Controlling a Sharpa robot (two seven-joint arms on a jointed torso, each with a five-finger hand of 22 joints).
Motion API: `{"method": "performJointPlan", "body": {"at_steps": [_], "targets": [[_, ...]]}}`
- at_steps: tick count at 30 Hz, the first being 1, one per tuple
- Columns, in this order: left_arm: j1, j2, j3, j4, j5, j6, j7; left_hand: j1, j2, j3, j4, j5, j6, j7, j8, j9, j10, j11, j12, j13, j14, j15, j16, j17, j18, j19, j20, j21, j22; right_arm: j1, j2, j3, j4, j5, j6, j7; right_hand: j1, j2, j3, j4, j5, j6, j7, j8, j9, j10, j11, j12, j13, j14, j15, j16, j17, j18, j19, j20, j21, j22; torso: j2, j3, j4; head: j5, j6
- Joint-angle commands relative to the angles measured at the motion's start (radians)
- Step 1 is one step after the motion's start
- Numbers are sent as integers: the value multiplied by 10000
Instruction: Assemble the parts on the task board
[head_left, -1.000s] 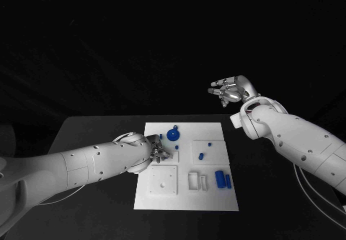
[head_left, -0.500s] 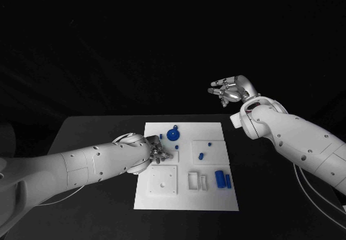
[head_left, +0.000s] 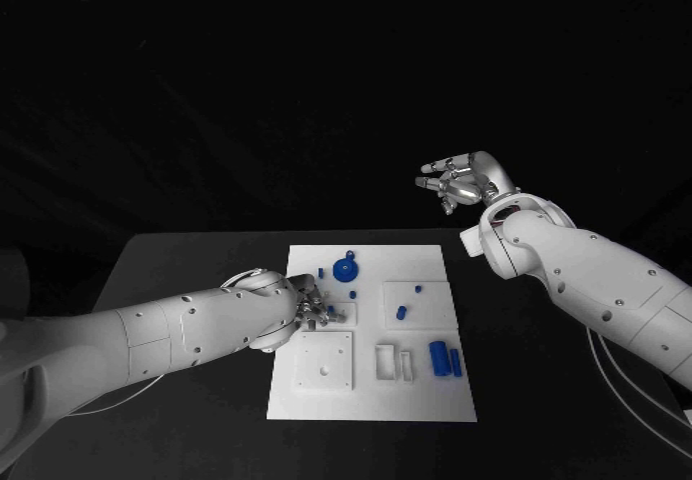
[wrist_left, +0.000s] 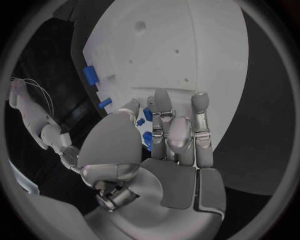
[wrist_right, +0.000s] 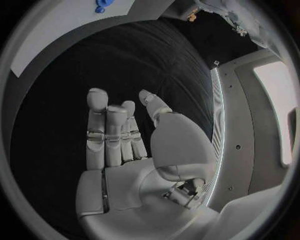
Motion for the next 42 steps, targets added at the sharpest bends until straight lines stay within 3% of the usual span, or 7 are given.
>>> {"method": "performJointPlan", "body": {"at_steps": [1,9,16,26,31,38,42], "targets": [[-5,-41,8,55,40,155,38,-97,-107,-50,51,-37,52,1,17,3,514,-42,31,-27,19,-59,13,-23,-159,21,-60,-50,176,-7,-4,3,18,-20,89,61,-1,34,-49,-20,-10,-18,0,-33,-8,-51,-2,63,-13,-72,13,-32,-8,191,376,4,-64,464,0,2,9,-13,-4],[-5,-171,44,159,75,201,41,-275,-234,-213,63,-37,47,6,-45,2,513,-43,30,-90,1,-76,-10,-26,-204,9,-98,-56,174,-14,-22,3,19,-21,80,59,20,44,-55,-37,-18,-19,2,-33,-8,-50,-2,60,-17,-72,12,-39,-14,191,377,4,-64,465,1,-8,8,-35,-8],[-4,-341,116,331,98,224,43,-20,142,-1587,80,-18,38,21,-86,-4,513,-28,17,-116,-7,-57,-41,-48,-186,0,-68,-72,173,-23,-44,3,24,-21,80,61,20,44,-55,-37,-18,-19,2,-33,-8,-50,-2,60,-17,-72,12,-39,-14,191,377,4,-64,465,-3,-3,8,-42,-9],[185,-771,801,914,541,456,13,357,559,-1396,-50,75,-219,150,-406,-239,511,60,-112,-131,-94,7,-213,-296,-162,-60,-4,-135,168,-31,-135,3,-6,-21,83,47,4,59,-88,-47,0,-20,1,-33,-8,-46,-1,63,-21,-67,12,-33,-9,191,381,4,-72,465,-13,4,16,-66,47],[605,-820,923,850,597,669,-7,431,1001,-1492,-621,603,-428,329,-1127,-1123,509,153,-300,-54,-169,74,-312,-523,-109,-95,64,-191,172,-32,-154,3,-29,-20,90,39,4,59,-88,-47,0,-20,1,-33,-8,-46,-1,63,-21,-67,12,-33,-9,191,381,4,-72,465,-9,13,4,-19,154],[972,-486,968,-70,694,1425,67,566,1665,-1962,-1681,1748,-924,443,-1082,-1856,479,221,-930,272,-528,96,-610,-1096,-145,-248,66,-417,153,-32,-131,2,-57,-20,110,28,-12,67,-92,-38,67,-18,-1,-33,-9,-45,-3,63,-24,-59,10,-19,2,191,386,3,-67,468,23,8,-48,-16,246],[1051,-131,978,-879,747,1880,198,544,1934,-2242,-1989,1856,-1497,712,-1083,-4099,444,307,-1398,534,-819,188,-770,-1806,-133,-284,139,-617,163,-32,-119,2,-61,-20,121,18,-25,59,-80,-32,155,-18,0,-33,-9,-45,-5,63,-25,-62,11,-25,-2,190,387,2,-61,471,62,9,-113,44,310]]}}
